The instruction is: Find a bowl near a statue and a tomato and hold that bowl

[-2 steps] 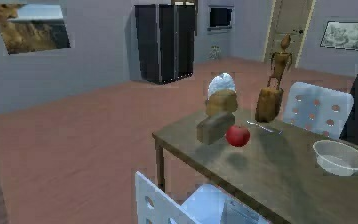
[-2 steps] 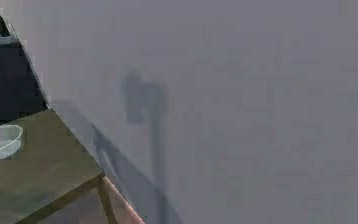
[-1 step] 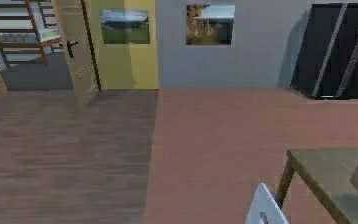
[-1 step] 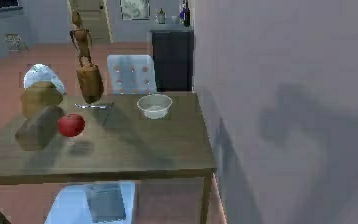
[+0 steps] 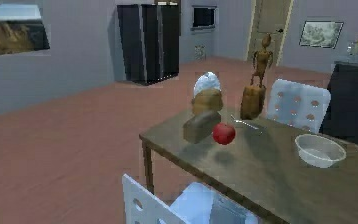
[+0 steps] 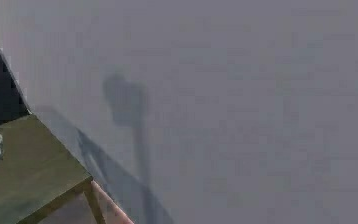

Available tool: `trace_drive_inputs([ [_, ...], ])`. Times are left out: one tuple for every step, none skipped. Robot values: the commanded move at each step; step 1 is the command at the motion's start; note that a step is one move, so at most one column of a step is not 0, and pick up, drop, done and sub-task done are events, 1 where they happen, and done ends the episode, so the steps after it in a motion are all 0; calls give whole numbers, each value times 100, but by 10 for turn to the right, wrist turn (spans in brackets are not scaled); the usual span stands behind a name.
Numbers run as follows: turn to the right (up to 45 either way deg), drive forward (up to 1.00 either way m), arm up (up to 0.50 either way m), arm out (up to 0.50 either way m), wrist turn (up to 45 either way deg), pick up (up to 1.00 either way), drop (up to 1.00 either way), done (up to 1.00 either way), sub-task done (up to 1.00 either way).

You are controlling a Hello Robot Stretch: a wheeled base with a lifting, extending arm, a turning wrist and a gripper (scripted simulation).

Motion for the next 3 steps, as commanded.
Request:
trace_drive_inputs([
  [450,0,0,0,0,0,0,0,0],
  [150,0,0,0,0,0,0,0,0],
  [0,35,0,0,0,0,0,0,0],
])
